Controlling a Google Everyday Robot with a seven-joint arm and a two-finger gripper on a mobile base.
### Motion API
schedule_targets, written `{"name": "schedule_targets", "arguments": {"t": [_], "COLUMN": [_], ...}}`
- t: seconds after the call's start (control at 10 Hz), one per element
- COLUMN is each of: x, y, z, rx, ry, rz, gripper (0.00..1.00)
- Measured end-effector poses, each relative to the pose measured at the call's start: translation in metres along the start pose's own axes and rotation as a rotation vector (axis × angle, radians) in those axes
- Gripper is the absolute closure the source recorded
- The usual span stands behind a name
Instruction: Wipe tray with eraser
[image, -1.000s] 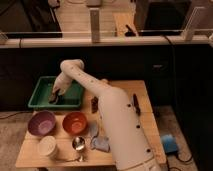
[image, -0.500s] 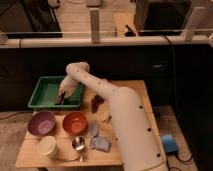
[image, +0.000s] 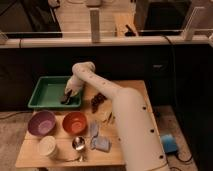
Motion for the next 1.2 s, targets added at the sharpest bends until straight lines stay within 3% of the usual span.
{"name": "schedule_targets", "arguments": {"t": [0.4, 0.8, 1.2], "x": [0.021, 0.002, -0.023], "y": [-0.023, -0.077, -0.082], "z": [0.001, 0.02, 0.024], "rx": [0.023, 0.049, 0.051], "ry": [0.014, -0.021, -0.068], "rz": [-0.007, -0.102, -0.165], "gripper": [0.81, 0.81, 0.81]}}
